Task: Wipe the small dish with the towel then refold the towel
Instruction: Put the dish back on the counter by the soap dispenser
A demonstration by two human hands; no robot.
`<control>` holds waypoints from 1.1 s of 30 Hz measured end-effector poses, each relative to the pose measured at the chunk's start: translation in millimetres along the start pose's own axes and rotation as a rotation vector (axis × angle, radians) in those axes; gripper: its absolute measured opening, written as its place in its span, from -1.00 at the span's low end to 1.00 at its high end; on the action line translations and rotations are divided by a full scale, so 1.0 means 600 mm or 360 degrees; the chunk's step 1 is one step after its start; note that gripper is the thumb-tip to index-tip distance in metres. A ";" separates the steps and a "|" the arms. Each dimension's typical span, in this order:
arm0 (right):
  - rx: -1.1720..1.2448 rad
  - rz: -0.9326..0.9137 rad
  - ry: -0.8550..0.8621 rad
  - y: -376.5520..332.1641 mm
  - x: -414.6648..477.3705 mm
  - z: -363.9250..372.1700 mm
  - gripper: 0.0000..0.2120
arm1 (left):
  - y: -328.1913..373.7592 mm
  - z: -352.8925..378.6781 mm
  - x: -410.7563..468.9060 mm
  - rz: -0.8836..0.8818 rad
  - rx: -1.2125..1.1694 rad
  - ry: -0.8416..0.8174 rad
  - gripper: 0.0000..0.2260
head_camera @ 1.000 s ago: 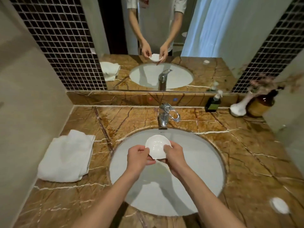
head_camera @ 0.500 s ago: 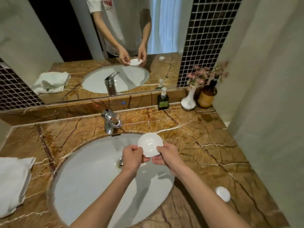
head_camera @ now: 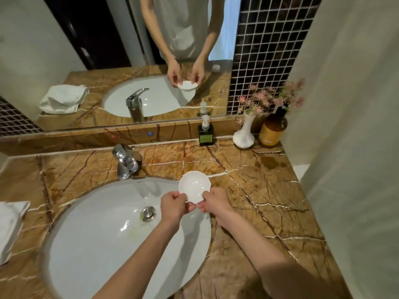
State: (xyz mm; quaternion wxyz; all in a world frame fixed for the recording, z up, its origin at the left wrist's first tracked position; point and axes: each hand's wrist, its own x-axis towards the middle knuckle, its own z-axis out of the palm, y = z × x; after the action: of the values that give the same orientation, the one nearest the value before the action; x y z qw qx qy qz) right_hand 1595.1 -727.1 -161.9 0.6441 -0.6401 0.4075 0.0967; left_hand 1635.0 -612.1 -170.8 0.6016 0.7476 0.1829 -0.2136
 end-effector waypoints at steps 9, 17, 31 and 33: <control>-0.0386 -0.0116 -0.0119 -0.062 0.080 0.016 -0.84 | 0.080 -0.048 0.112 0.0168 0.0198 -0.0143 -0.97; -0.0289 0.0025 -0.0100 -0.098 0.136 0.046 -0.89 | 0.095 -0.045 0.186 0.0003 0.0226 -0.0211 -0.95; 0.0106 0.0174 -0.0002 -0.104 0.189 0.084 -0.73 | 0.095 0.009 0.219 -0.0071 0.0117 0.0016 -0.74; -0.0017 0.0126 0.0062 -0.104 0.198 0.081 -0.76 | 0.100 0.015 0.220 -0.0084 0.0124 0.0043 -0.73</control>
State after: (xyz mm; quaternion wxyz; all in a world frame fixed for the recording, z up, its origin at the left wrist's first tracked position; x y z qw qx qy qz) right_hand 1732.3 -740.5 -199.8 0.6283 -0.6286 0.4446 0.1118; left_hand 1777.1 -631.0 -194.6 0.5637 0.7682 0.2021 -0.2263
